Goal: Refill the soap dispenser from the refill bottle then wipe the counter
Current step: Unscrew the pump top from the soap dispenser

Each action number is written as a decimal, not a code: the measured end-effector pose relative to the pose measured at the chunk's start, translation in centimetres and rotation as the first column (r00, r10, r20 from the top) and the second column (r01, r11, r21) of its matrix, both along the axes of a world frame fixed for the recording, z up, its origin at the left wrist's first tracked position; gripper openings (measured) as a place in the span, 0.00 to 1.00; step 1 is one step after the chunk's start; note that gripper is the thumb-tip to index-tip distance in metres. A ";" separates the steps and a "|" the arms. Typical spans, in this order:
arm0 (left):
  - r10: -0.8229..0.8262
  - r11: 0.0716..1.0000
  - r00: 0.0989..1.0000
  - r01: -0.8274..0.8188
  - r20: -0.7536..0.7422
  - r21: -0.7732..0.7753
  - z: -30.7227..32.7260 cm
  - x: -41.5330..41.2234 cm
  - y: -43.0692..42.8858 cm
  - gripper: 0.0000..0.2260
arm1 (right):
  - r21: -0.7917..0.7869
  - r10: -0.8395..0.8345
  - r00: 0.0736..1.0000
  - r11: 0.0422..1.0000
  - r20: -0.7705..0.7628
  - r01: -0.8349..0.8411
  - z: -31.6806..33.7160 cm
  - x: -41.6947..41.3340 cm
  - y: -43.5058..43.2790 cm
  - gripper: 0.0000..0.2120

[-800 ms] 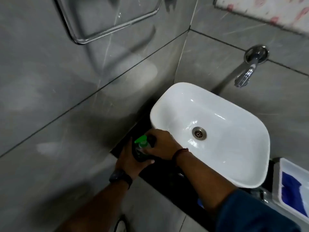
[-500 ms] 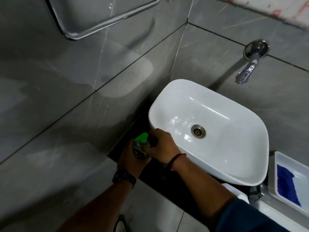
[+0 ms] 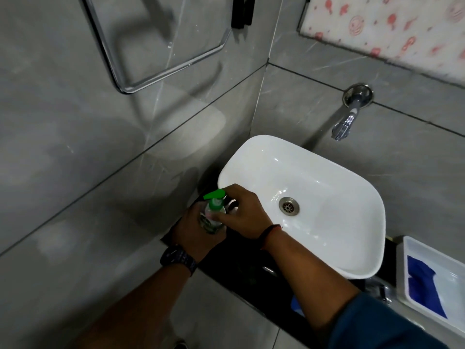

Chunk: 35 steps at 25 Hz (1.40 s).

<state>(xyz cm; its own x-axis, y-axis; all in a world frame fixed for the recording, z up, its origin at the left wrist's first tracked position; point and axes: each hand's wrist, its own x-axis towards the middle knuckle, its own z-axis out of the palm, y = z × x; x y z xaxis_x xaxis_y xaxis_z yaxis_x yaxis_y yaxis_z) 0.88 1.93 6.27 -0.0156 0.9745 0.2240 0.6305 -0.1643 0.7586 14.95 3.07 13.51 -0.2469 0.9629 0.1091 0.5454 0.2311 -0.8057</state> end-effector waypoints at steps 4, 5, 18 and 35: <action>0.022 0.997 0.999 -0.021 -0.023 0.072 1.7 1.5 -1.5 0.23 | -0.026 -0.206 0.972 0.978 -0.108 0.205 0.1 0.6 -1.7 0.16; 0.025 0.997 0.999 -0.024 -0.020 0.072 2.0 1.8 -1.7 0.23 | -0.033 -0.207 0.967 0.978 -0.147 0.205 0.2 0.7 -2.1 0.15; -0.003 0.990 0.998 0.012 -0.062 0.140 2.9 2.9 -2.9 0.20 | -0.056 -0.330 0.903 0.943 -0.275 0.328 1.2 0.5 -4.2 0.17; -0.042 0.994 0.997 0.035 -0.066 -0.099 3.0 2.9 -2.4 0.36 | -0.088 -0.482 0.792 0.869 -0.375 0.488 0.4 0.1 -4.2 0.13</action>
<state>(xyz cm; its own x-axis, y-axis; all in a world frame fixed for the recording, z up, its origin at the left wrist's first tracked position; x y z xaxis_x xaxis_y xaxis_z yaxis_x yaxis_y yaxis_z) 3.78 -0.43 9.27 0.0340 0.9913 0.1271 0.6758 -0.1165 0.7278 15.05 -1.16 13.87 0.3144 0.9430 0.1091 0.2479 0.0293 -0.9684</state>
